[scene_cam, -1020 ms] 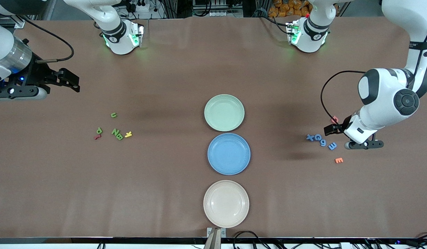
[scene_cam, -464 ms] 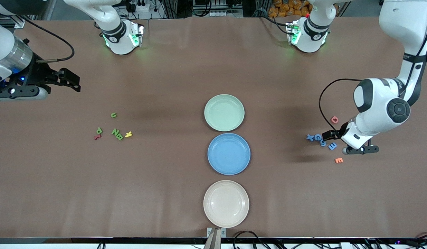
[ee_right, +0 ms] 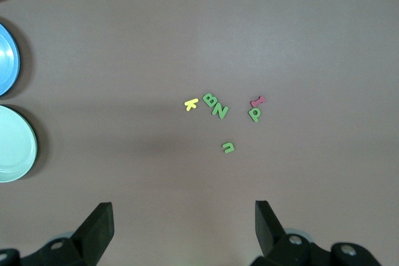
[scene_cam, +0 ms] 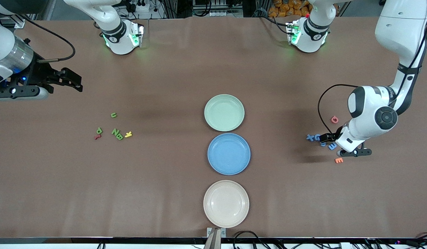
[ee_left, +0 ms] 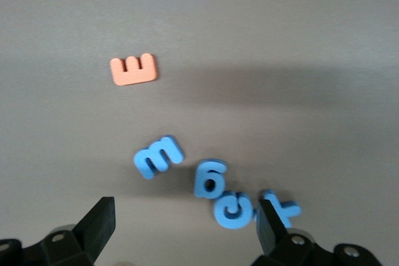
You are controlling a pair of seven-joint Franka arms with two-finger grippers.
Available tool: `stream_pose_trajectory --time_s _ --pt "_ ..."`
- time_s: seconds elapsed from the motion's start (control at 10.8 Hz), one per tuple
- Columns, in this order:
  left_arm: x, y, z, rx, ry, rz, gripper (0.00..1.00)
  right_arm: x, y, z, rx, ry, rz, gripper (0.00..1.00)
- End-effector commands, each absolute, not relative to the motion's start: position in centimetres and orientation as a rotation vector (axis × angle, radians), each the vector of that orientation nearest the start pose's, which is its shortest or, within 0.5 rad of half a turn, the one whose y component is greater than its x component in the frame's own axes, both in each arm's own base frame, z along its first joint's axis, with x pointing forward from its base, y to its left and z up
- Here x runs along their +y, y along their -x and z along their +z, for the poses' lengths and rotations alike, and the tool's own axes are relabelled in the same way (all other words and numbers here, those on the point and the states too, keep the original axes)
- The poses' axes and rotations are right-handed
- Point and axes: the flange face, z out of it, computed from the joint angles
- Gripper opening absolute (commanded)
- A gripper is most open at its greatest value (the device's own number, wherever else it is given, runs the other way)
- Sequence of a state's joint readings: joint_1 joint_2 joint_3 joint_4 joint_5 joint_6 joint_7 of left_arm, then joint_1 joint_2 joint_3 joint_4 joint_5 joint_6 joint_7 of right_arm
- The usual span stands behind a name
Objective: Sort letters by color into matching plates
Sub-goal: 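Lower the open left gripper over the blue 9 letter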
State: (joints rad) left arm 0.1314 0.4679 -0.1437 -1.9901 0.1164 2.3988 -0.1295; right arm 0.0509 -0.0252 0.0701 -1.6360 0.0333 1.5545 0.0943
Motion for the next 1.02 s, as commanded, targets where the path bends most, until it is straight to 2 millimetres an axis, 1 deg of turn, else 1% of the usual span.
stream_pose_trajectory --time_s 0.0,0.09,0.19,0.46,0.65,0.74,0.83,0.93 --pt "-0.2 -61.5 20.4 -0.108 3.003 0.055 1.0 7.4 -53.6 60.8 0.102 3.087 0.099 1.0" --pt "-0.3 -61.5 19.8 -0.129 2.991 0.061 1.0 7.4 -53.6 60.9 0.194 3.07 0.1 1.0" --pt "-0.3 -61.4 19.2 -0.131 2.991 0.072 1.0 7.4 -53.7 60.9 0.199 3.07 0.098 1.0" --pt "-0.6 -61.6 18.9 -0.127 2.996 0.061 1.0 7.3 -53.7 60.8 0.204 3.068 0.1 1.0" --pt "-1.4 -61.6 18.7 -0.159 2.995 0.06 1.0 7.0 -53.6 60.8 0.222 3.062 0.116 1.0" --pt "-2.5 -61.4 18.4 -0.147 2.995 0.066 1.0 6.5 -53.6 60.7 0.236 3.061 0.127 1.0" --pt "-2.8 -61.2 17.8 -0.151 2.993 0.081 1.0 6.4 -53.6 60.8 0.24 3.061 0.129 1.0" --pt "-2.7 -61.0 17.4 -0.152 2.991 0.094 1.0 6.6 -53.6 60.9 0.238 3.061 0.127 1.0"
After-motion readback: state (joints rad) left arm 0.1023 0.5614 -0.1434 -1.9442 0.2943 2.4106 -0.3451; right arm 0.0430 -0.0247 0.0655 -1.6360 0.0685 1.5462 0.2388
